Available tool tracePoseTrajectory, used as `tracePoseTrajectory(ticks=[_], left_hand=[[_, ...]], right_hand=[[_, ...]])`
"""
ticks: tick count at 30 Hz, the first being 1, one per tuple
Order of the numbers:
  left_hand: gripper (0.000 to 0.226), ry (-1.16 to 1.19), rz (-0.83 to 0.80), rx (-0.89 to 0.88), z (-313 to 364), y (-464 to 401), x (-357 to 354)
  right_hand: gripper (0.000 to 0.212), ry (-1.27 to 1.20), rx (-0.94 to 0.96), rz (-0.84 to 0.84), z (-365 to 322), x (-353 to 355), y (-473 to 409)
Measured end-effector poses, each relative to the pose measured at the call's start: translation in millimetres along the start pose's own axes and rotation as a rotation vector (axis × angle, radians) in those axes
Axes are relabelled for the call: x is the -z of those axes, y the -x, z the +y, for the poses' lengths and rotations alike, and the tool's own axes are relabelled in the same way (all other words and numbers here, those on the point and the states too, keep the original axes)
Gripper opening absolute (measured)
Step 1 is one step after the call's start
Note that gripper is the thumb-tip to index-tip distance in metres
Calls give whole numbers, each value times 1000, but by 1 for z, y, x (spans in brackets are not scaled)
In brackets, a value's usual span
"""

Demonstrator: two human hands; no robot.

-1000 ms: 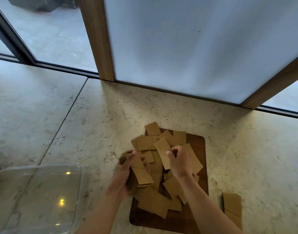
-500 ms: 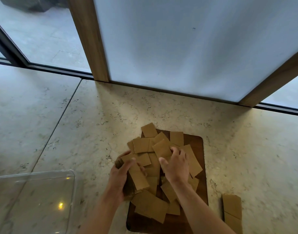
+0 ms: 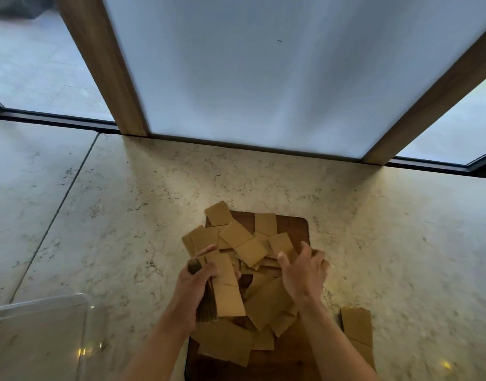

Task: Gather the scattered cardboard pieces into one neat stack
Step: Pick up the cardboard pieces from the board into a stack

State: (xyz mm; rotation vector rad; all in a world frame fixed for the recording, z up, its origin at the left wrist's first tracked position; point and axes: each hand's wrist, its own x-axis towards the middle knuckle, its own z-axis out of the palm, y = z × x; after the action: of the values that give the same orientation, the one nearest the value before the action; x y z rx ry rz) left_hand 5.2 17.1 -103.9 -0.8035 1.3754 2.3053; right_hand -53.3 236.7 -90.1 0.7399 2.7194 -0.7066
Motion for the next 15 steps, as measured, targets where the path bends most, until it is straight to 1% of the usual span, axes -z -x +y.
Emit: tracePoseTrajectory(ticks=[1, 2, 3, 4, 6, 7, 9, 10, 11, 12, 14, 15], left_hand=[[45, 11, -9, 3, -1, 0, -3], [44, 21, -1, -1, 0, 0, -5], [43, 30, 5, -8, 0, -1, -8], [46, 41, 7, -14, 1, -3, -11], [57, 26, 23, -23, 3, -6, -17], [62, 11, 29, -22, 5, -8, -19], [71, 8, -2, 1, 5, -11, -24], [76, 13, -30, 13, 5, -11, -26], [79, 17, -56, 22, 5, -11, -28], [79, 18, -79, 33, 6, -10, -31], [74, 19, -115, 66, 9, -7, -37], [71, 8, -133, 84, 10, -4, -39]], right_hand=[[72, 90, 15, -71, 7, -1, -5], [74, 105, 32, -122, 11, -2, -9], [70, 58, 40, -158, 15, -1, -12], [60, -18, 45, -190, 17, 1, -16], [27, -142, 91, -212, 23, 8, -18], [19, -242, 102, -200, 25, 12, -19], [26, -518, 80, -200, 32, 21, -20], [27, -646, 73, -243, 35, 26, -19], [24, -745, 78, -327, 37, 30, -18], [20, -810, 104, -446, 38, 36, -14], [22, -830, 197, -696, 35, 45, -6], [27, -796, 252, -771, 33, 48, -5]])
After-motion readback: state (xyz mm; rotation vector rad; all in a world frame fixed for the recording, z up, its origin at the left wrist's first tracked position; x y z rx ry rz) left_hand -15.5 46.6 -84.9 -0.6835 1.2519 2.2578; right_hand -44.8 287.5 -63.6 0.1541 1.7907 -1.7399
